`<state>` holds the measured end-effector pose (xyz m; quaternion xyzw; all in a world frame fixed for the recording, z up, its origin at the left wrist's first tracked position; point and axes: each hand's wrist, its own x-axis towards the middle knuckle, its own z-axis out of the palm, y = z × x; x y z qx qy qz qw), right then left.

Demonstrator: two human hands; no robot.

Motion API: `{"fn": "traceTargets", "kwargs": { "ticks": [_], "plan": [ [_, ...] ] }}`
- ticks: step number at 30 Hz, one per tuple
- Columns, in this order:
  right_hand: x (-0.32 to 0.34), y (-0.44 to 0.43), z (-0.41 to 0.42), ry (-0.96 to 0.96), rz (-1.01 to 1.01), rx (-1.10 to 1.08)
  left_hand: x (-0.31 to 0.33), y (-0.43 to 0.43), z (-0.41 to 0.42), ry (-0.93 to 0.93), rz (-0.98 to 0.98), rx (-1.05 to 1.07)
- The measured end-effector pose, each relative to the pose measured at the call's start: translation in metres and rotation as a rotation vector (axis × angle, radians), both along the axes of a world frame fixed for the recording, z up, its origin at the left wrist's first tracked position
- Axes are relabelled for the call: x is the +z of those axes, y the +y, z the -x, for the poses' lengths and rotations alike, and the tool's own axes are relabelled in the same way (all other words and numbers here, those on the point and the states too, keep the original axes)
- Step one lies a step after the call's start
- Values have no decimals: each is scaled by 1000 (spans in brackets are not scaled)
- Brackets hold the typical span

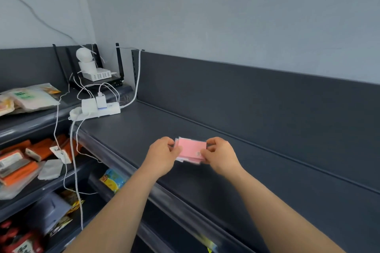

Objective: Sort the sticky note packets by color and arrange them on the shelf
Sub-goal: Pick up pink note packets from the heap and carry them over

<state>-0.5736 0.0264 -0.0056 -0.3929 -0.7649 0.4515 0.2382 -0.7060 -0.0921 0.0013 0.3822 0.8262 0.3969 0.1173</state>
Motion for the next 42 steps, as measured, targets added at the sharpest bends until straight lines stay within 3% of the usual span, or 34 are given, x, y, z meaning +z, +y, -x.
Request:
{"fn": "traceTargets", "kwargs": {
  "ticks": [15,22,31,36,42],
  "plan": [
    [-12,13,168,-99,42,-46,-18,49,181,119,93,-58],
    [-12,9,202,-138,-62,-67,-24,66,226,170,147,-121],
    [-15,5,205,-198,-194,-151,-29,81,236,341,150,-171],
    [-7,5,188,-430,-440,-167,-10,71,218,502,75,-197],
    [3,-1,140,-502,-546,-255,4,63,168,640,-23,-339]
  ]
}}
